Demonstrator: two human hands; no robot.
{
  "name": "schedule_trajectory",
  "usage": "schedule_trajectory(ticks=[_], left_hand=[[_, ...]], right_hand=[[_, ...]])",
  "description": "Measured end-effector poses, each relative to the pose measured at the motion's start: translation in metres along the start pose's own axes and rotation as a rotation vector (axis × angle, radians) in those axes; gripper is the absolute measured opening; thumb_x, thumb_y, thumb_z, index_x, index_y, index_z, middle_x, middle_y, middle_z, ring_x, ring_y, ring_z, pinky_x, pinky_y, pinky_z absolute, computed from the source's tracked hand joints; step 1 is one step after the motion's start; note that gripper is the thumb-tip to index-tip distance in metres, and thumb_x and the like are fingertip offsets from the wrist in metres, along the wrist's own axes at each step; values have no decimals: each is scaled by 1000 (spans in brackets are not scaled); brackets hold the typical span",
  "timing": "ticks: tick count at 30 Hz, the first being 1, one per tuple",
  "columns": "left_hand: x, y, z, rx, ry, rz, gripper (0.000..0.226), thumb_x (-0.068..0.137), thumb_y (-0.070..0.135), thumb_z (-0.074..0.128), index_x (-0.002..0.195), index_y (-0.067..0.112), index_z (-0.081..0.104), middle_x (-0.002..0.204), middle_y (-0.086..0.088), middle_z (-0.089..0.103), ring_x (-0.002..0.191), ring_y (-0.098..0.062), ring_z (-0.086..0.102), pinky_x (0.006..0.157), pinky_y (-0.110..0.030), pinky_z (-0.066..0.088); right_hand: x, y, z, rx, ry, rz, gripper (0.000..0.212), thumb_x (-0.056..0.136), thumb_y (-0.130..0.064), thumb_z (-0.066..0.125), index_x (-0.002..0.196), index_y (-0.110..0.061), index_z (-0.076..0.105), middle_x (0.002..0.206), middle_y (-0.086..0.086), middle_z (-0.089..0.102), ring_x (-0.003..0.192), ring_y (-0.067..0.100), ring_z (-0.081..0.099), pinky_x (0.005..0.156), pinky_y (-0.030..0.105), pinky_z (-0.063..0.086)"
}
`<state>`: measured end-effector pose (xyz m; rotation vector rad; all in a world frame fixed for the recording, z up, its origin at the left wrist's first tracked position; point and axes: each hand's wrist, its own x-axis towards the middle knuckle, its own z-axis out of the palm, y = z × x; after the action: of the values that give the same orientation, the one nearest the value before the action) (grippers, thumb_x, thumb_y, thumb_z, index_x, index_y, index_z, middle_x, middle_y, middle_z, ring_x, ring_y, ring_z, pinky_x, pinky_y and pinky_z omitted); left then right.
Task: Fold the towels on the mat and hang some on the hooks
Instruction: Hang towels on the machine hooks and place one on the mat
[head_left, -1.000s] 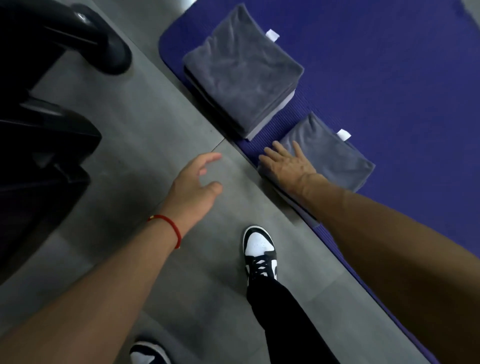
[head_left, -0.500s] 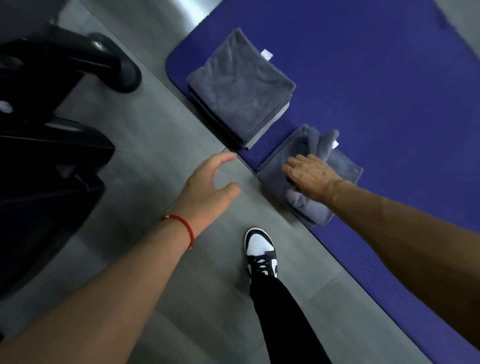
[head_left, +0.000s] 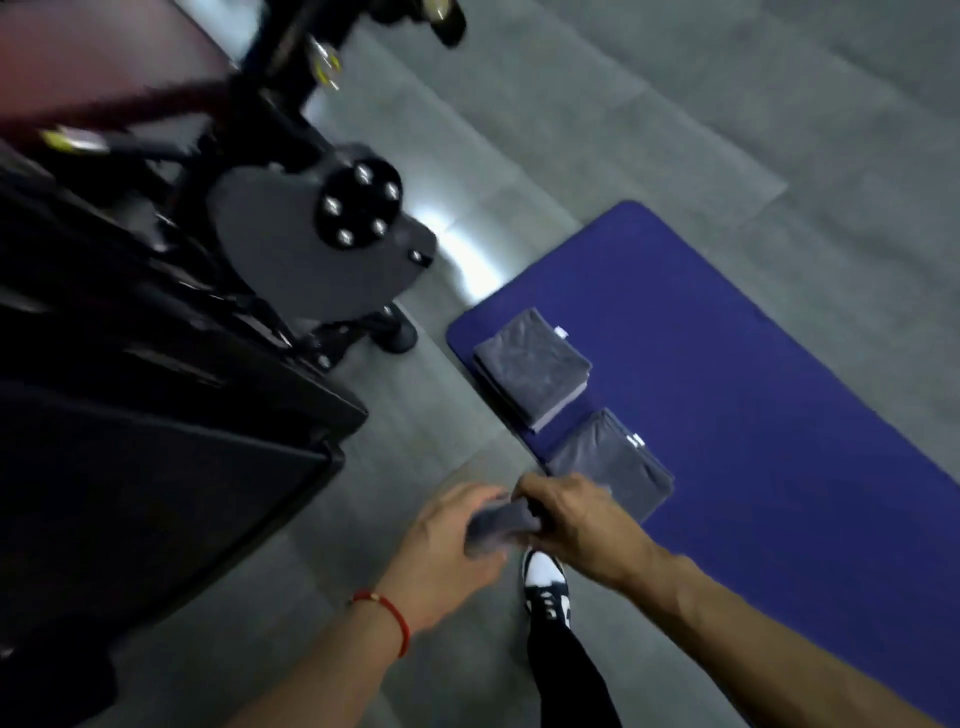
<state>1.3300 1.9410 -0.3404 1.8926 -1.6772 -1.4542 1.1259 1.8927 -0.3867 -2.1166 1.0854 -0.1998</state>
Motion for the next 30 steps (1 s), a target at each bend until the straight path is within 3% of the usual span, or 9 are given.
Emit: schedule_trajectory(ticks=[2, 5, 8, 13, 15, 19, 22, 26, 30], left_hand=[[-59, 13, -32, -3, 57, 12, 50, 71, 32, 77, 119, 22, 66, 109, 13, 63, 99, 1, 57, 83, -4, 39], [-150, 23, -82, -18, 204, 41, 38, 68, 39, 76, 104, 26, 70, 94, 14, 70, 88, -2, 62, 76, -21, 49], [-244, 27, -130, -83, 337, 52, 26, 75, 27, 79, 99, 30, 73, 85, 13, 72, 79, 1, 65, 71, -25, 52], [-380, 29, -188, -204, 509, 132, 26, 88, 12, 74, 105, 31, 74, 95, 12, 76, 92, -5, 70, 79, -20, 55], [-426, 26, -203, -227, 572, 173, 28, 89, 12, 73, 110, 31, 73, 101, 13, 75, 99, -5, 69, 82, -17, 53], [-501, 13, -230, -253, 682, 269, 40, 87, 17, 74, 119, 41, 68, 120, 16, 70, 116, -8, 64, 100, -40, 52], [-539, 3, -250, -266, 766, 328, 49, 87, 19, 75, 131, 37, 63, 138, 17, 61, 133, -8, 53, 111, -46, 42], [-568, -2, -276, -504, 792, 369, 32, 100, 21, 57, 131, 17, 65, 133, -8, 66, 129, -25, 59, 113, -52, 41], [-574, -8, -307, -587, 892, 371, 28, 97, 9, 61, 125, 14, 63, 132, -10, 66, 128, -28, 59, 108, -43, 47]], right_hand=[[-9, -73, -16, 70, 36, -63, 28, 87, -52, 65, 92, -27, 55, 82, -12, 63, 73, 2, 51, 60, 19, 27], [-29, -177, -36, 182, 67, -152, 28, 89, -53, 72, 98, -32, 57, 88, -16, 64, 80, 1, 59, 69, 23, 47], [-47, -271, -51, 255, 137, -245, 35, 86, -48, 78, 112, -33, 61, 101, -18, 66, 95, 3, 65, 79, 23, 52], [-70, -410, -69, 152, 303, -473, 22, 90, -39, 76, 107, -31, 66, 112, -17, 58, 106, 5, 61, 86, 17, 48], [-75, -456, -68, 160, 268, -514, 14, 91, -31, 78, 100, -32, 68, 101, -15, 63, 96, 7, 64, 80, 22, 50], [-79, -534, -56, 253, 147, -579, 14, 93, -19, 75, 95, -31, 66, 92, -17, 69, 86, 4, 67, 73, 13, 46], [-72, -579, -47, 266, 59, -636, 17, 94, -13, 71, 92, -27, 62, 86, -19, 67, 80, 3, 65, 71, 14, 45], [-45, -625, -43, 367, -103, -695, 13, 98, -19, 67, 95, -32, 66, 91, -8, 71, 86, 10, 68, 76, 28, 54], [-9, -664, -44, 437, -156, -759, 11, 98, -20, 68, 96, -30, 71, 91, -3, 73, 86, 14, 70, 77, 33, 56]])
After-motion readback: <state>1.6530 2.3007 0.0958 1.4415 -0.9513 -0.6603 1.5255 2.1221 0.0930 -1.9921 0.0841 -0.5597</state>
